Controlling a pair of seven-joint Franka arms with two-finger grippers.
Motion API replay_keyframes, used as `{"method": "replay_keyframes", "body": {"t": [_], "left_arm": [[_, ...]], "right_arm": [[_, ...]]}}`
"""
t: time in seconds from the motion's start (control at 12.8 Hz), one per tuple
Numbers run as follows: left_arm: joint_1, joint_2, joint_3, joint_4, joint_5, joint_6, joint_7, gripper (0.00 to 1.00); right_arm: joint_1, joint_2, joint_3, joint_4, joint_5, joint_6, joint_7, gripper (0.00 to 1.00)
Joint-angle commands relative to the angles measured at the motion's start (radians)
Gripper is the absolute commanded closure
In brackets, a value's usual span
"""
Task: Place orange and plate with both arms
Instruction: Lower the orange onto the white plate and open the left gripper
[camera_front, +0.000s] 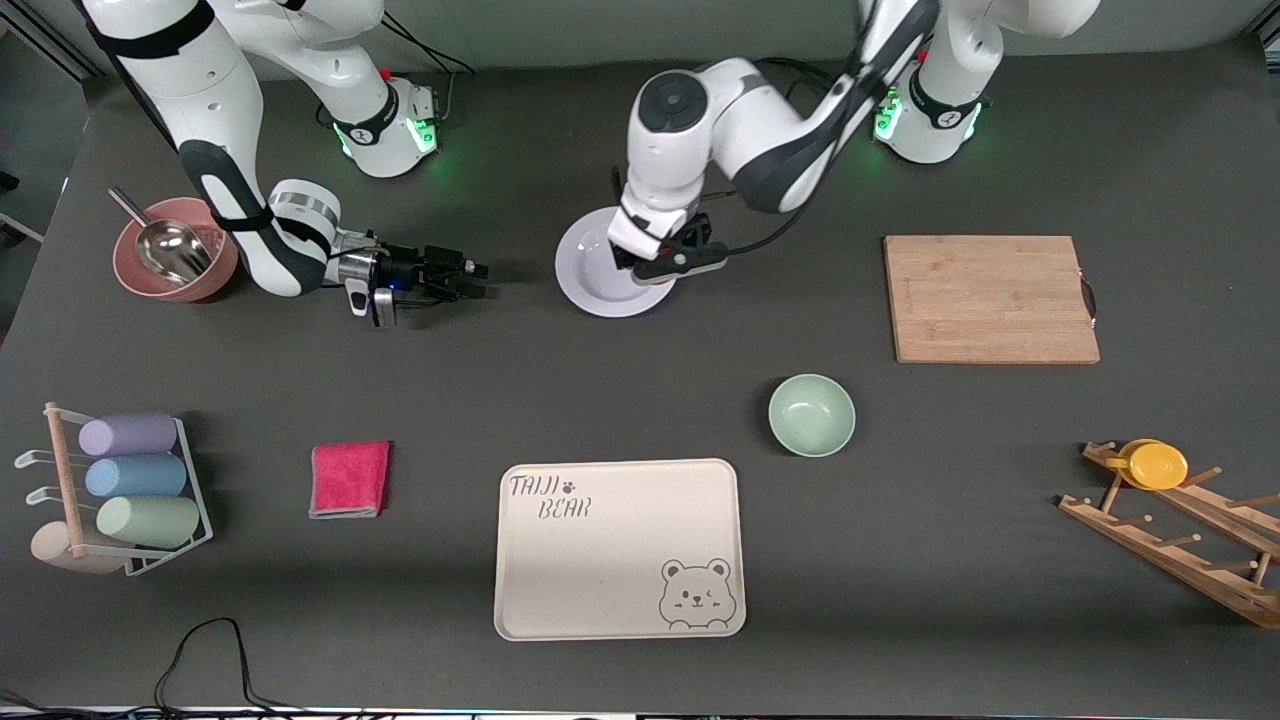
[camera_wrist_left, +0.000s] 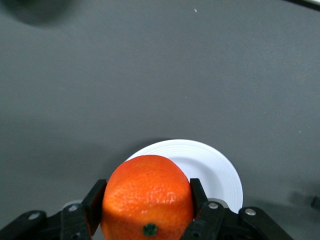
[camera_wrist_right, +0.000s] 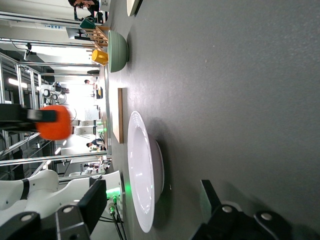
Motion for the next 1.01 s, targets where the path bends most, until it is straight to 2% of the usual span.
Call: {"method": "replay_keyframes", "body": {"t": [0.0, 0.08, 0.16, 0.39, 0.62, 0.94], "left_arm": [[-0.063, 0.090, 0.015, 0.048, 0.095, 0.024, -0.137, 1.00], [-0.072, 0.109, 0.015, 0.048, 0.113, 0.028, -0.173, 1.00], [-0.086, 0.133, 0.015, 0.054, 0.122, 0.035, -0.205, 1.00], [-0.118, 0.175, 0.017, 0.058, 0.130, 0.093, -0.271, 1.00], [-0.170, 0.228, 0.026, 0.058, 0.149, 0.134, -0.355, 1.00], [-0.169, 0.239, 0.026, 0.060, 0.178, 0.136, -0.380, 1.00]], "right_arm": [[0.006, -0.002, 0.009, -0.004, 0.030, -0.006, 0.009, 0.34], [0.006, -0.004, 0.009, -0.002, 0.030, -0.005, 0.008, 0.35], [0.006, -0.004, 0.009, -0.002, 0.030, -0.005, -0.001, 0.42], [0.006, -0.004, 0.009, -0.002, 0.030, -0.005, -0.006, 0.51], [0.006, -0.005, 0.009, -0.002, 0.030, -0.005, -0.009, 0.53], [0.006, 0.000, 0.009, -0.001, 0.030, -0.005, -0.023, 0.57]]}}
